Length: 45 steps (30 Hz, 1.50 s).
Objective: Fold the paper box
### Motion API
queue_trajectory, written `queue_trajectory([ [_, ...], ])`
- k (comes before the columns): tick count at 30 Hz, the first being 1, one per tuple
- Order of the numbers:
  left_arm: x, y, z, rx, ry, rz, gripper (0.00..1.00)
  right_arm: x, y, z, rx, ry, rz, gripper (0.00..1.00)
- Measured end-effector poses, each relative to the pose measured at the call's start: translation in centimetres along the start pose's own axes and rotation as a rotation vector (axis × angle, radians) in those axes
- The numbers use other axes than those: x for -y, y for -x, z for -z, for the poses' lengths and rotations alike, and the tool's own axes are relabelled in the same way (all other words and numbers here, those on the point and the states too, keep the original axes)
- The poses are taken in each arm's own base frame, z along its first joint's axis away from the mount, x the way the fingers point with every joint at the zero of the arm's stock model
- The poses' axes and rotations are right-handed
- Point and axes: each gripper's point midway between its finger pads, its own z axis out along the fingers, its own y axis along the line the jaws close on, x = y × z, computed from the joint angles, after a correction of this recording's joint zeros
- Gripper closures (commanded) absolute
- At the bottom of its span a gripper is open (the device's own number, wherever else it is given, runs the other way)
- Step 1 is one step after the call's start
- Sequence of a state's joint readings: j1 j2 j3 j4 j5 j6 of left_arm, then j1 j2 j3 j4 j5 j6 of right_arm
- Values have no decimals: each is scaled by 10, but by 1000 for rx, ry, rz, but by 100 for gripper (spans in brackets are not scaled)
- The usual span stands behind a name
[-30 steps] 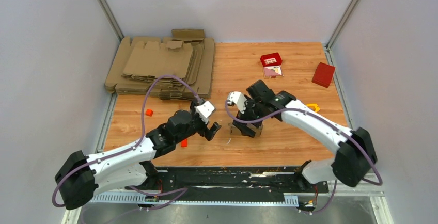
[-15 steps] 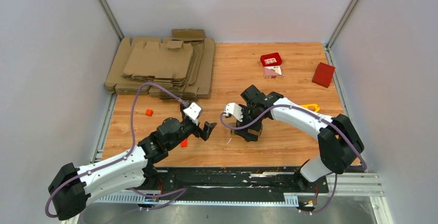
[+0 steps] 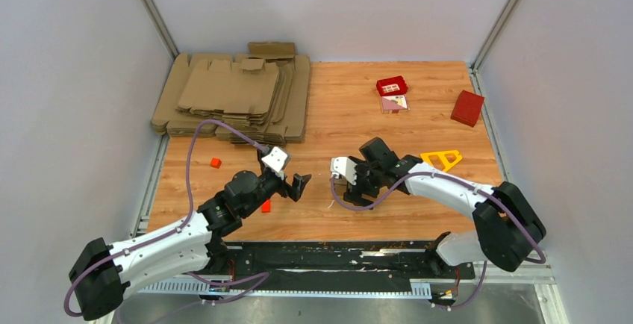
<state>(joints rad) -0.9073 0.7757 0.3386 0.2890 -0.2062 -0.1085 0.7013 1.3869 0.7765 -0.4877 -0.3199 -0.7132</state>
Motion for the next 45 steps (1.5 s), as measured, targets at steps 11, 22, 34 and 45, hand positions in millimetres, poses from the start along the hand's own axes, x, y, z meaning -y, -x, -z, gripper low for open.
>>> queue_trajectory([
  [11, 0, -1, 0, -3, 2, 5, 0, 11, 13, -1, 169, 10, -12, 36],
  [22, 0, -5, -2, -17, 3, 8, 0, 13, 22, -2, 222, 82, -70, 57],
  [34, -4, -4, -1, -13, 31, 14, 0, 7, 32, -1, 243, 78, -148, 86],
  [45, -27, -9, 4, -13, 143, 25, 0, 13, 82, -37, 226, -26, -266, 78],
])
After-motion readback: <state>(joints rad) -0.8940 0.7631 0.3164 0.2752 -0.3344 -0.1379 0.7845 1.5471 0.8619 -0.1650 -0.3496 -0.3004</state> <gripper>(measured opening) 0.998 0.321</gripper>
